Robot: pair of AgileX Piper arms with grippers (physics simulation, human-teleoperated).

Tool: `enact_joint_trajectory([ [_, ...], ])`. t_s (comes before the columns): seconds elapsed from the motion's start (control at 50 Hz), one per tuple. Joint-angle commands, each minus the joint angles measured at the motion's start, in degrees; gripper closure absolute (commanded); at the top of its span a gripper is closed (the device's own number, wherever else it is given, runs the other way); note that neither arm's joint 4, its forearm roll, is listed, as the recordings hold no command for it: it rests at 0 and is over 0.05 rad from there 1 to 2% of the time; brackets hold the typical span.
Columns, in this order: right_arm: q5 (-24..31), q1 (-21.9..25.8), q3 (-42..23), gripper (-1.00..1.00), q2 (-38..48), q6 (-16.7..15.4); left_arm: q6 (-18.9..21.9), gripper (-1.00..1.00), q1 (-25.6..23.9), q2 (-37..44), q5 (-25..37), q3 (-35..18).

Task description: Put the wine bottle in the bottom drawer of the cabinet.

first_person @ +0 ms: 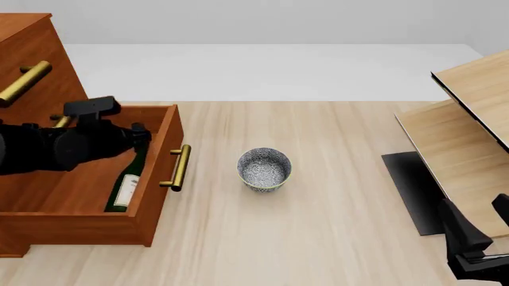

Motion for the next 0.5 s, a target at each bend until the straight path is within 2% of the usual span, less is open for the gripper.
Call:
enact_joint_trajectory([
  [0.02,0.08,0.02,0.00,-1.00,0.00,-0.05,-2.82,-1.00,-0.56,-4.75,0.27,-1.83],
  [0.2,-0.14,0.10,0.00,-1.00,0.28,-0.20,-0.04,-1.00,-1.05,-10.69,4.30,-2.68],
  [0.26,0.01,0.12,0.00,-1.00,0.12,-0.24,-0.40,-1.00,-1.66,-13.31,5.84,-2.87],
  [0.34,-0.08,0.10,0.00,-1.00,0.15,-0.23,2.78,-1.00,-2.08,-17.06,8.57,-3.63],
  [0.36,-0.12,0.12,0.00,-1.00,0.19,-0.27,2.73,-1.00,-2.42,-17.86,8.97,-3.67],
  [0.38,-0.10,0.17,0.00,-1.00,0.18,-0.35,0.35,-1.00,-4.01,-19.59,9.72,-3.47],
  [0.44,0.02,0.14,0.00,-1.00,0.04,-0.31,2.72,-1.00,-4.01,-20.97,11.39,-4.29],
  [0.46,0.06,0.14,0.00,-1.00,0.00,-0.33,0.48,-1.00,-4.94,-23.06,11.91,-4.15],
  [0.5,0.19,0.21,0.00,-1.00,-0.18,-0.46,1.89,-1.00,-5.06,-24.76,13.64,-4.81],
])
